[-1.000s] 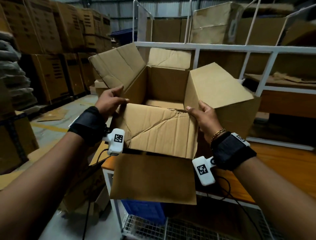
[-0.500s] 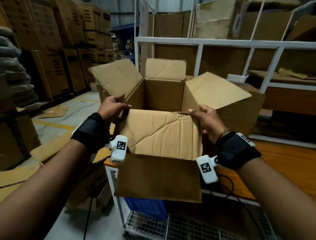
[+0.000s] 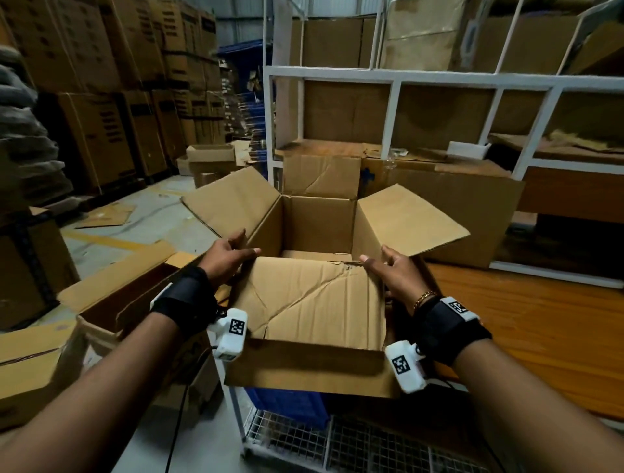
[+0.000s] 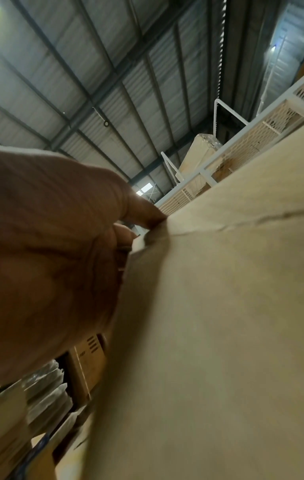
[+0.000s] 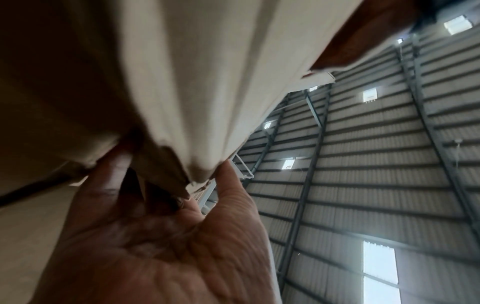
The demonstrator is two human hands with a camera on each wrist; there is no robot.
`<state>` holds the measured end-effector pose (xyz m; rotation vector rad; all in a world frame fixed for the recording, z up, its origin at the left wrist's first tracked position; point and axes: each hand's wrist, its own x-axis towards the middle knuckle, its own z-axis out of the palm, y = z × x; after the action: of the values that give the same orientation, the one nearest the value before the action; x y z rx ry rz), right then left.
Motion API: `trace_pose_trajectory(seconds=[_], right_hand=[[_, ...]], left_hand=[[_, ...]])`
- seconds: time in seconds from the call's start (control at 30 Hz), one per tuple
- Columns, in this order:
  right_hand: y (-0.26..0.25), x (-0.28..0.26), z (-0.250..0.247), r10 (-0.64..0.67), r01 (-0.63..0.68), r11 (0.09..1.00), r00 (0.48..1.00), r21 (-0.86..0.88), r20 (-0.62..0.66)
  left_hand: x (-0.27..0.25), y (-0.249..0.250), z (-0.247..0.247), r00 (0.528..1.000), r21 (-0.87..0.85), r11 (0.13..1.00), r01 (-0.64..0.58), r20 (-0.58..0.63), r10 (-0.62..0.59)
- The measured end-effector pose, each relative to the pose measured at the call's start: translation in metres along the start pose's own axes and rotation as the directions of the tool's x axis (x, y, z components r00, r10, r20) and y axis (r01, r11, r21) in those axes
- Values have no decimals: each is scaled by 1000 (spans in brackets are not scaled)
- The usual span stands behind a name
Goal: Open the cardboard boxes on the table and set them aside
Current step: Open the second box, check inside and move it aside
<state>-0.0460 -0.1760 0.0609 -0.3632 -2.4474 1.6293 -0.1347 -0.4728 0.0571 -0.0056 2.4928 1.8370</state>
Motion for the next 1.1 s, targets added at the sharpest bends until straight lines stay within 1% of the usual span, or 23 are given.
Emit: trace_pose_trajectory(seconds=[0.1,0.17,0.2,0.27,0.3,0.33,0.43,0.47,0.5,0.53,0.6,0.63,0.67,0.7,0.73,0.77,0.8,0.83,0.9,0.97,1.0,1.03,1.1], right_hand=[[8,3,-4,14,-5,981,999,-194,45],[19,5,-5,69,-38,952,993,-302,93],[26,6,-4,111,-62,921,988,-385,106],[44,9,-3,154,-89,845,985,-527,81],[51,10,-3,152,-103,828,987,-552,44],[57,10,-5,145,-120,827,989,-549,1],[73,10,-18,104,-142,858,989,-494,-104],[77,10,-24,95,-153,869,985,-471,-145],[79,10,-31,96,-177,873,976,-455,-195],[81,9,-37,83,-195,868,964,-457,-253],[79,5,-47,-30,-184,825,930,-534,-367],[74,5,-50,-125,-152,786,910,-599,-395],[68,4,-51,-223,-110,729,895,-676,-386],[63,4,-50,-312,-54,665,886,-745,-343],[56,3,-46,-377,5,598,885,-802,-275],[49,2,-41,-404,64,530,896,-845,-186],[43,2,-35,-397,127,474,914,-872,-83],[38,2,-28,-355,187,444,935,-876,19],[35,4,-17,-195,239,466,967,-852,165],[42,8,-12,-27,212,489,973,-846,228],[49,8,-11,26,193,498,971,-845,236],[56,8,-11,56,174,522,970,-835,237],[67,6,-8,61,152,574,972,-804,227]], left_hand=[[6,-12,2,1000,77,997,2,-16,-1],[8,-22,3,1000,217,976,6,9,-8],[7,-28,3,1000,312,950,23,6,-26],[4,-42,4,998,508,859,60,-27,-54],[2,-46,3,998,566,822,67,-35,-58],[0,-49,3,997,585,808,72,-39,-61],[-9,-51,1,998,574,817,53,-20,-51],[-11,-49,0,998,599,799,48,1,-61],[-13,-46,-2,996,653,755,51,17,-82],[-14,-41,-3,995,734,676,60,14,-104],[-18,-26,-5,994,893,441,93,-61,-87],[-21,-16,-5,994,936,332,113,-107,-34],[-23,-6,-3,991,960,250,123,-134,26],[-25,2,0,989,975,193,108,-125,75],[-26,10,5,991,985,160,61,-78,107],[-25,14,12,994,989,148,-10,-6,109],[-24,17,18,994,984,160,-78,65,85],[-23,18,24,991,974,183,-132,126,40],[-22,11,33,976,965,196,-174,195,-93],[-22,-1,36,957,969,178,-173,208,-202],[-23,-7,37,951,968,190,-167,208,-228],[-24,-13,36,949,962,222,-157,209,-235],[-27,-21,35,954,945,296,-142,211,-216]])
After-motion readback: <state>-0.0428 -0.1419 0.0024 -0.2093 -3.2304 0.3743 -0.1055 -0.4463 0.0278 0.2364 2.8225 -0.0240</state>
